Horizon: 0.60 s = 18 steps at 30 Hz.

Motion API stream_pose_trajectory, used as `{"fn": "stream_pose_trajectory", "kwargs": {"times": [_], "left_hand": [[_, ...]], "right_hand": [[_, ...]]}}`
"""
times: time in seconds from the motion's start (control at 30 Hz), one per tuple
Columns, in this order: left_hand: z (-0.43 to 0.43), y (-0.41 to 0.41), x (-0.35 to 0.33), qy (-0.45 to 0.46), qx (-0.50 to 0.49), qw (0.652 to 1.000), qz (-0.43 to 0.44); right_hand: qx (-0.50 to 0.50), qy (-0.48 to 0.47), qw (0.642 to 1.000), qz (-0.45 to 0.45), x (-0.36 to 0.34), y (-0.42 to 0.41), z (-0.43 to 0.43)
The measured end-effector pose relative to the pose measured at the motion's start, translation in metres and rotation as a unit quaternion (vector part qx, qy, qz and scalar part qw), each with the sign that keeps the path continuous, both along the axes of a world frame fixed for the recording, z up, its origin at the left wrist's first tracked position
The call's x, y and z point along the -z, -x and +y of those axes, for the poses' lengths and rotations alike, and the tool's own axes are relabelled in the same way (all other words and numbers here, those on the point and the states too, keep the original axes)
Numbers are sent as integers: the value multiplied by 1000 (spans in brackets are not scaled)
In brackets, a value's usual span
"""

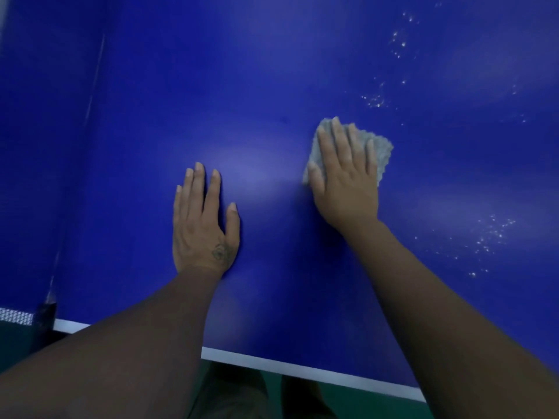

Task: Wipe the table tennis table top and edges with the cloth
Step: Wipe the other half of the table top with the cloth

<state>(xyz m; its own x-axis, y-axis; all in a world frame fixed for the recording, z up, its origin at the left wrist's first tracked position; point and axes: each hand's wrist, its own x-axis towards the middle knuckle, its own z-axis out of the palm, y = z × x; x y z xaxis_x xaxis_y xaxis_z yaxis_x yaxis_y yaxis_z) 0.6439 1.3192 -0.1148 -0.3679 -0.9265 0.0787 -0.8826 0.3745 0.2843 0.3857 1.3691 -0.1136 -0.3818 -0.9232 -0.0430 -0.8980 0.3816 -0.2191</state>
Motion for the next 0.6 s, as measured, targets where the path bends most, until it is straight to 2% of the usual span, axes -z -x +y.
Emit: {"fn": "stream_pose_trajectory", "kwargs": {"times": [0.13,0.37,0.47,0.6], "left_hand": [[0,1,0,1,0,1000,-6],[1,-2,5,17,7,1000,-8],[1,-2,6,21,2,1000,-5],[2,-1,7,20,6,1000,-13]], "right_hand": [[32,7,999,1,-4,-9,1],[-3,-19,1000,6,3,-78,113],[-5,-19,1000,17,0,-70,91],[-7,6,999,31,0,-25,6]]}}
